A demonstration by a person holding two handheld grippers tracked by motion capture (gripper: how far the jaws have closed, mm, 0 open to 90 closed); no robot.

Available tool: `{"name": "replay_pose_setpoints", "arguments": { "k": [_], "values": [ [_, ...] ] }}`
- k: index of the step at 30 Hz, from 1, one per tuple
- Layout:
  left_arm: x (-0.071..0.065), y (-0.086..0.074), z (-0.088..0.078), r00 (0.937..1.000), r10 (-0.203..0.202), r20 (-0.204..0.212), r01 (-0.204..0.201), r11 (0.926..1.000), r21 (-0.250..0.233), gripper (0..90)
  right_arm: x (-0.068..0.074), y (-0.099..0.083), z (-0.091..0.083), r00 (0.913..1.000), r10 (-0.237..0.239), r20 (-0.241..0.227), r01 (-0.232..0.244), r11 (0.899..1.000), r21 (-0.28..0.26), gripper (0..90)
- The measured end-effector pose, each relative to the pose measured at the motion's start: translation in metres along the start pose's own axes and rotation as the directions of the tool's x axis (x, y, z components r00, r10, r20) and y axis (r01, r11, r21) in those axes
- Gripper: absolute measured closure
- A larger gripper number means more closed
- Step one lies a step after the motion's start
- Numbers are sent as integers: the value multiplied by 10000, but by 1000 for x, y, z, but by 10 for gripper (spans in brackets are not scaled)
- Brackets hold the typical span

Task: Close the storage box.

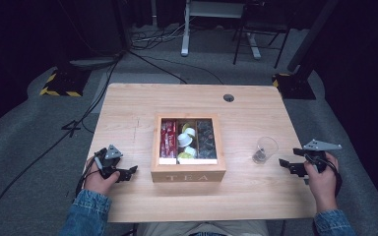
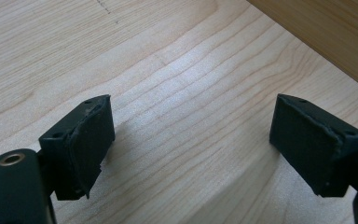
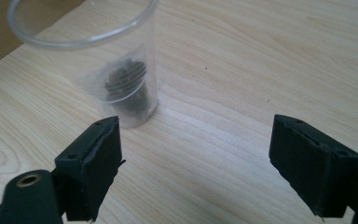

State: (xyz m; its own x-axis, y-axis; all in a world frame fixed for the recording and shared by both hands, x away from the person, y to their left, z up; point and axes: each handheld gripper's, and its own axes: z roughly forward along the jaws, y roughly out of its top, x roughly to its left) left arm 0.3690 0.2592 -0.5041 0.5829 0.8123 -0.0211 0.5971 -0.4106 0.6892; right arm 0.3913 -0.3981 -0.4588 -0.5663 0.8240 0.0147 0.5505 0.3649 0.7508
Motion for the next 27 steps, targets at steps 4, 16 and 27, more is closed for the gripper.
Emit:
{"name": "replay_pose_setpoints", "arguments": {
  "k": [4,16,27],
  "values": [
    [0,0,0,10000,2,-3,-2,10000,1,143,-1,-6,6,9997,221,-70,-221,9997,66,172],
    [0,1,1,10000,35,-32,-35,10000,6,143,-1,-21,18,9988,475,66,-475,9988,75,164],
    [0,2,1,10000,11,-19,-11,10000,-2,143,5,-27,26,9976,344,600,-354,9992,162,161]
  ]
}}
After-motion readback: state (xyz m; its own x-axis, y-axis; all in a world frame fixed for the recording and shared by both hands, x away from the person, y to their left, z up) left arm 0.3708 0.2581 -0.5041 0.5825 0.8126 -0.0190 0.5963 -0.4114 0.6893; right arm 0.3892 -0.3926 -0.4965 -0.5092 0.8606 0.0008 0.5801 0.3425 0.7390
